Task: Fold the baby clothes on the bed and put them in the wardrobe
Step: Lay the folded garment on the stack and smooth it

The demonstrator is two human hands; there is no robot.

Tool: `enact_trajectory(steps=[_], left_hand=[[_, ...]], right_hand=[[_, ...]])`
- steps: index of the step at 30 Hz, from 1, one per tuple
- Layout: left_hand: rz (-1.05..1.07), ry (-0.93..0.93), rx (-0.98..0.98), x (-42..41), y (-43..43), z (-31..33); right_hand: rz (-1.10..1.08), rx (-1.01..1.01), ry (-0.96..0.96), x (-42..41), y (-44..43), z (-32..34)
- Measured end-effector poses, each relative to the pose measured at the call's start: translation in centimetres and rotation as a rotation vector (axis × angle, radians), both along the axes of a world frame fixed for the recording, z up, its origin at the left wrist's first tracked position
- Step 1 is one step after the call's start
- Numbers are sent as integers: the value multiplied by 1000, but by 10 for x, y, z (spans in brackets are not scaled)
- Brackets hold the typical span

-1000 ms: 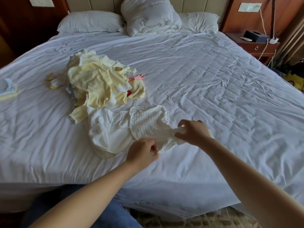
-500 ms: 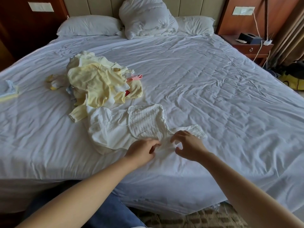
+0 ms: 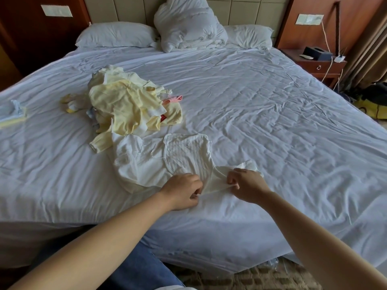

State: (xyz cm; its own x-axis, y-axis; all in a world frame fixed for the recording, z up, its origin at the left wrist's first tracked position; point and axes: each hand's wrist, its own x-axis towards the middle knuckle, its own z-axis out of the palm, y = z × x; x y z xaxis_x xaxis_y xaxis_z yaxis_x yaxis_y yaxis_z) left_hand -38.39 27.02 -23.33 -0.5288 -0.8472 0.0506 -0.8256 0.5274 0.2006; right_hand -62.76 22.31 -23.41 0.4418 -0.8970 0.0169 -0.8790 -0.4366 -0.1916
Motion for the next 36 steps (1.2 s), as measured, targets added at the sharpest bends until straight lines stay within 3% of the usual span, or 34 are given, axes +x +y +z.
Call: enact_trajectory(steps=[5,9,15,20,28,36], left_hand=[[101,159,58,4,-1,4],[277,242,-36,18,-6,0],[387,112,15,47,-12,-10],[373,72,-9,50,-18,-16],[299,-46,-183,49,-30,-15],[184,-127,-249,70,-38,-6]], right_hand=[[-31,43,-44,0,0,5],[-26,26,-153,19,-2,10],[59,147,-244,75,1,15],[-35,294,-67,102,4,7],[-32,248,39,110,2,11],[71,277,-42,104,4,11]])
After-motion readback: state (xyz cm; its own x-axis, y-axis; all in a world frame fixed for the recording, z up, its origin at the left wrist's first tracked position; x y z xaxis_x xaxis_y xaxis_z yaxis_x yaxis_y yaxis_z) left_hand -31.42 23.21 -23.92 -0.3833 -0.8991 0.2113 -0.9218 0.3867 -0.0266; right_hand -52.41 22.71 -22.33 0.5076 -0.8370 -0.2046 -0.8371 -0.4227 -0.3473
